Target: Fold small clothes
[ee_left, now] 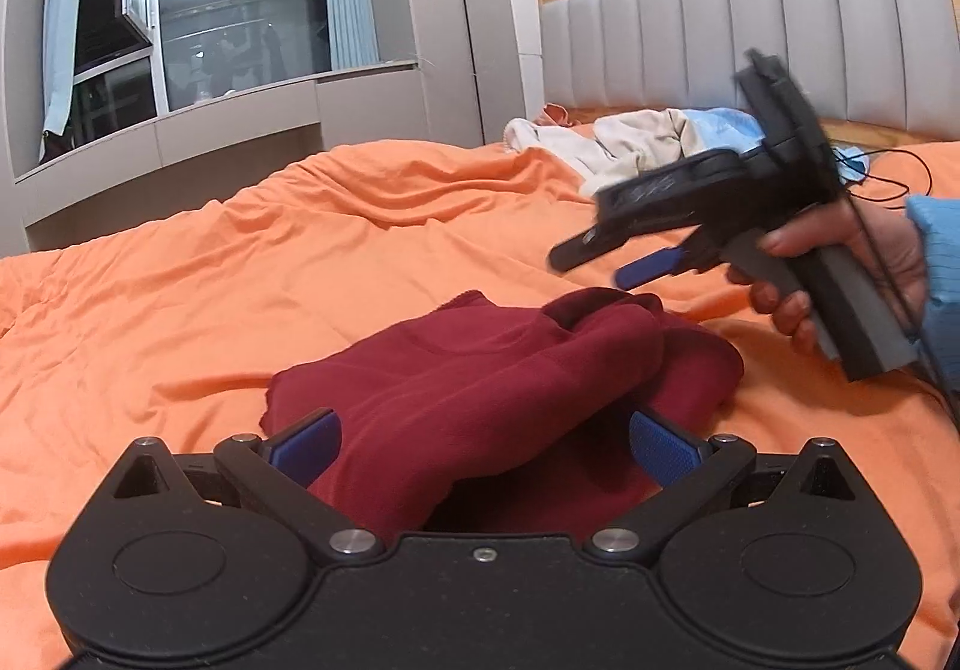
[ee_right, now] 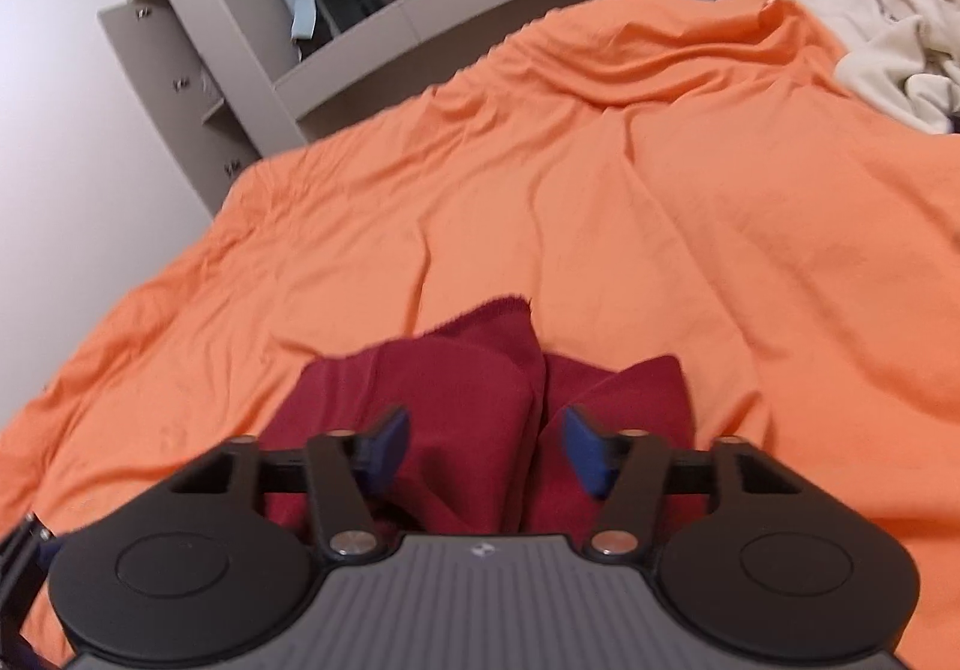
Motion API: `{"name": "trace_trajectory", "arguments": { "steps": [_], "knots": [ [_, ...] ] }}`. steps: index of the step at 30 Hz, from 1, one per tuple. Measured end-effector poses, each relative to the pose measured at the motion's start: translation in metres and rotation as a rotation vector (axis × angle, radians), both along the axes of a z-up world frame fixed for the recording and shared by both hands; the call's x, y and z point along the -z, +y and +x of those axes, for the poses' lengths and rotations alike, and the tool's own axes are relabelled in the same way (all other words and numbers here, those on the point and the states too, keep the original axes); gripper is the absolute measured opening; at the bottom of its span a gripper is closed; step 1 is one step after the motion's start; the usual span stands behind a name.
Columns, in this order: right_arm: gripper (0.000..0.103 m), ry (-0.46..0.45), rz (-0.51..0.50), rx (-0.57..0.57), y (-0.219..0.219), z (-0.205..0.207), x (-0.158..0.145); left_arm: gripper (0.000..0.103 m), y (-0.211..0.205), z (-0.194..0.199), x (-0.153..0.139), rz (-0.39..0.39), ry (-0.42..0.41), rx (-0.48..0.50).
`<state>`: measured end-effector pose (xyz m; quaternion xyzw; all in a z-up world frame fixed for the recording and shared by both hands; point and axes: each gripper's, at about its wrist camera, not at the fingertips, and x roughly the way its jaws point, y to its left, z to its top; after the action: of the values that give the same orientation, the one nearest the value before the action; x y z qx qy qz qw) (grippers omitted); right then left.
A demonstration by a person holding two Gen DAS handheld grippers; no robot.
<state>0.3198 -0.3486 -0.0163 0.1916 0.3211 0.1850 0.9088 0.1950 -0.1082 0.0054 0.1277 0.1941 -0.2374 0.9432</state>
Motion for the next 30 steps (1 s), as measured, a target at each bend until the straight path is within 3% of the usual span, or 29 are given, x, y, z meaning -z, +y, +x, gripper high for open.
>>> {"name": "trace_trajectory", "arguments": {
  "steps": [5, 12, 15, 17, 23, 26, 30],
  "knots": [
    [0.028, -0.005, -0.019, -0.013, 0.007, -0.005, 0.002, 0.096, -0.005, 0.002, 0.002, 0.016, -0.006, 0.007],
    [0.012, -0.035, -0.043, -0.013, 0.013, -0.009, -0.001, 0.082, -0.006, -0.001, 0.002, 0.023, -0.024, 0.011],
    [0.009, -0.061, -0.065, -0.013, 0.016, -0.013, -0.005, 0.074, -0.007, -0.002, 0.002, 0.034, -0.033, 0.018],
    [0.008, -0.081, -0.080, -0.007, 0.019, -0.016, -0.008, 0.056, -0.008, -0.002, 0.003, 0.051, -0.038, 0.030],
    [0.006, -0.120, -0.084, 0.030, 0.018, -0.025, -0.015, 0.026, -0.018, -0.002, 0.008, 0.109, -0.045, 0.055],
    [0.006, -0.137, -0.072, 0.048, 0.011, -0.029, -0.019, 0.017, -0.022, -0.002, 0.007, 0.121, -0.059, 0.060],
    [0.006, -0.148, -0.041, 0.083, -0.004, -0.033, -0.023, 0.014, -0.029, -0.004, 0.002, 0.115, -0.083, 0.069]
  ]
}}
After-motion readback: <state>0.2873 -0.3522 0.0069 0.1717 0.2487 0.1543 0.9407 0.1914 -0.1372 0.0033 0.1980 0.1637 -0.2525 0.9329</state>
